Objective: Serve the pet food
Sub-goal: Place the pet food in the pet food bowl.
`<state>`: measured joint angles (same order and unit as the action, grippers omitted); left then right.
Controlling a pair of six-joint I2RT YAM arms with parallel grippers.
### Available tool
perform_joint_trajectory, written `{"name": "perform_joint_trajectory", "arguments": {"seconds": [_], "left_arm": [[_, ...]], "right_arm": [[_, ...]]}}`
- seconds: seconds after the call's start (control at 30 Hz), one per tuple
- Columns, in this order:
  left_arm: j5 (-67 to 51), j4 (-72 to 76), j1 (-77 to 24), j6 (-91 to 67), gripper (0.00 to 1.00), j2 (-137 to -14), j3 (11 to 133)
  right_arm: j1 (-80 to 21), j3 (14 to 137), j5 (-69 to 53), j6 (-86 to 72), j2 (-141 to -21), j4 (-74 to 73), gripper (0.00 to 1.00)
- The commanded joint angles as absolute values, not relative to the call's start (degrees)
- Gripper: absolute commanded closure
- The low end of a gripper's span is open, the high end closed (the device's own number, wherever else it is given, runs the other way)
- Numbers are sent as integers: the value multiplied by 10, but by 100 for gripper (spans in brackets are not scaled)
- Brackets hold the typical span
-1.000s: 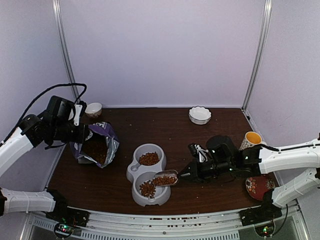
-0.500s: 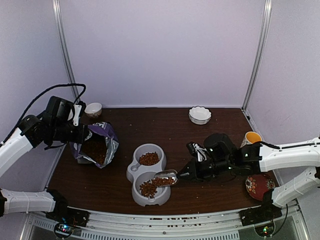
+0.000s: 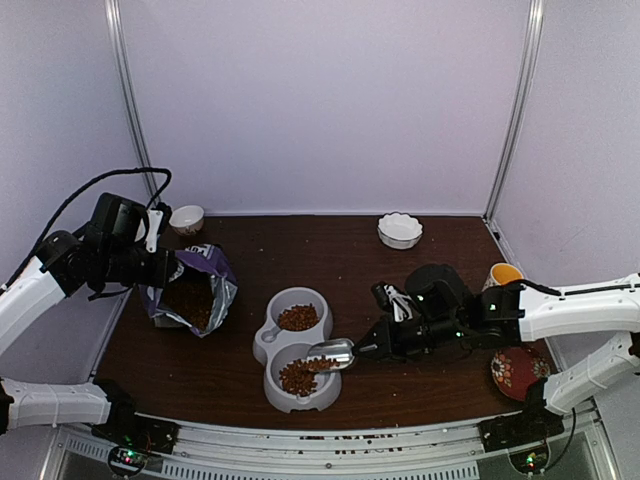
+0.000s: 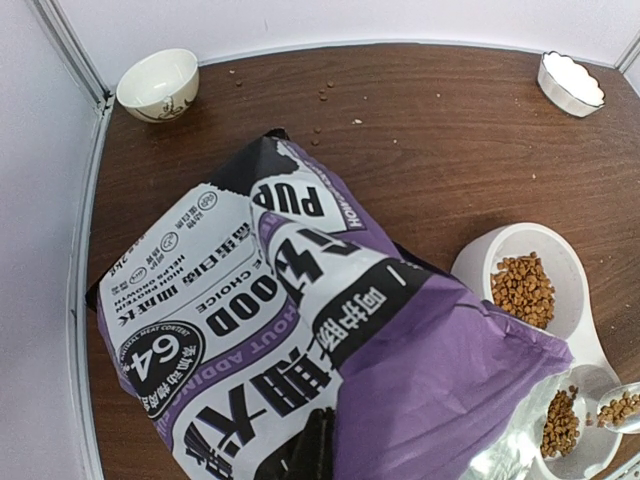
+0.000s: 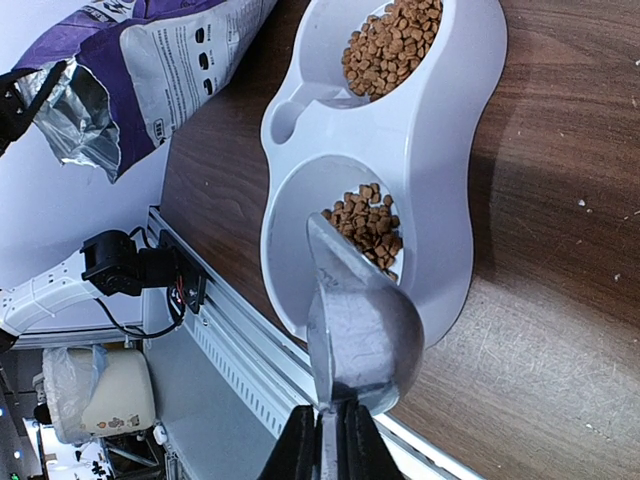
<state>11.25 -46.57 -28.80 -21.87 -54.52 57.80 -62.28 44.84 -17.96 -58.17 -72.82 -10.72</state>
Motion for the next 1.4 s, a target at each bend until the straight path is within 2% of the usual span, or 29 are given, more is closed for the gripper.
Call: {"name": "perform_joint_trajectory", "arguments": {"seconds": [0.0,0.93,1.37], "left_arm": [[144,-439,-272,-213,100,-535,578],[141,-438,-271,-212,100,-534,579],[142,-437,-271,-213,100,-528,577]], "right_arm": [[-626,471,-164,-569,-725,-117,100],[-628,552,-125,-513,-723,-251,100],[-681,680,-66,-438,-808,-380,100]]}}
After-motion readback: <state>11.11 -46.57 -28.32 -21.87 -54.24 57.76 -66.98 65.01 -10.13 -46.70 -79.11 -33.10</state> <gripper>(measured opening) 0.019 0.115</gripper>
